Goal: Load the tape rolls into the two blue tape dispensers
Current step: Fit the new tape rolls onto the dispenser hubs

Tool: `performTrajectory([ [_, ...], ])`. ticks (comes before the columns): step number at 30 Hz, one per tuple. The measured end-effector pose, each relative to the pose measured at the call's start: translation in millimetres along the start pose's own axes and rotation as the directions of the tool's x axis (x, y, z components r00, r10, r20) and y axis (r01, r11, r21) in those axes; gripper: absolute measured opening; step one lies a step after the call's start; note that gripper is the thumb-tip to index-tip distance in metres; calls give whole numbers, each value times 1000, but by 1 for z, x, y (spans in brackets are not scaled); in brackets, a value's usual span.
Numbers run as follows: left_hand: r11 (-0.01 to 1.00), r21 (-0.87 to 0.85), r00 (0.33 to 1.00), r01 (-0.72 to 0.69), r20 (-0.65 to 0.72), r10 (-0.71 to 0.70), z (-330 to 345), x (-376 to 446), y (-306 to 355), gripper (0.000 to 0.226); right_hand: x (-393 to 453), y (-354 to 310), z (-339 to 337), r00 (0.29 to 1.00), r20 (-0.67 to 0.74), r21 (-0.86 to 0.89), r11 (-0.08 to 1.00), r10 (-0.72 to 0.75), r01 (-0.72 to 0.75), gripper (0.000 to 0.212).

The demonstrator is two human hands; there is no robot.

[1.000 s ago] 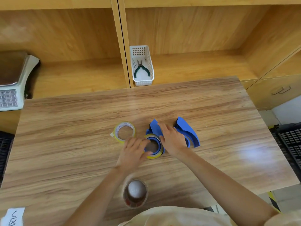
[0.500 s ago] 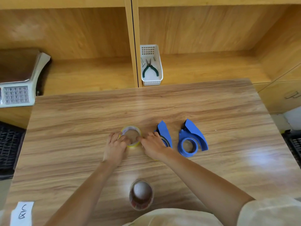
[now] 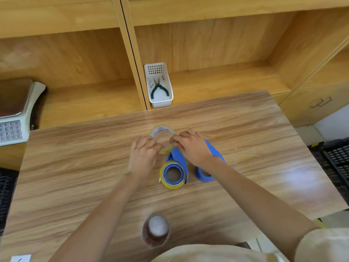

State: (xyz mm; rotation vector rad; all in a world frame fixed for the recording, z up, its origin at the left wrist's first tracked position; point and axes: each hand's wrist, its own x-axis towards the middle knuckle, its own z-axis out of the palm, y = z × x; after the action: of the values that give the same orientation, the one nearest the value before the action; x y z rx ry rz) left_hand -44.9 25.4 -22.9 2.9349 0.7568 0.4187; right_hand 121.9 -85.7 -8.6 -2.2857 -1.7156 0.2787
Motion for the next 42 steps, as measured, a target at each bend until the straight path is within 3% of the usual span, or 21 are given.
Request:
performTrajectory([
  [5,983,-25,984,-180,3,180,-1,29,47,22,-42,46,-27,989,-118,-56,994,85,-92,15],
  [11,945,-94,933,-312,159,324,26,15,100,20,-109,84,-11,976,-71,-33,978,205,-208,32],
  [17,941,-127,891,-314,303,338,48,-5,118,27,-143,89,22,957,-13,67,955,290,-288,21],
  [26,935,-122,866,-333,353,355,62,-12,121,23,-155,82,38,929,-51,136,924,367,-358,17],
  [32,946,-137,852,-292,413,323,70,0,125,34,-139,86,39,902,110,107,897,418,-429,25],
  [38,940,-147,849,-308,404,341,79,-5,127,50,-141,85,44,907,41,153,894,420,-421,37],
  [42,935,-135,841,-327,410,353,79,-3,126,42,-135,89,38,867,-57,291,839,495,-460,50],
])
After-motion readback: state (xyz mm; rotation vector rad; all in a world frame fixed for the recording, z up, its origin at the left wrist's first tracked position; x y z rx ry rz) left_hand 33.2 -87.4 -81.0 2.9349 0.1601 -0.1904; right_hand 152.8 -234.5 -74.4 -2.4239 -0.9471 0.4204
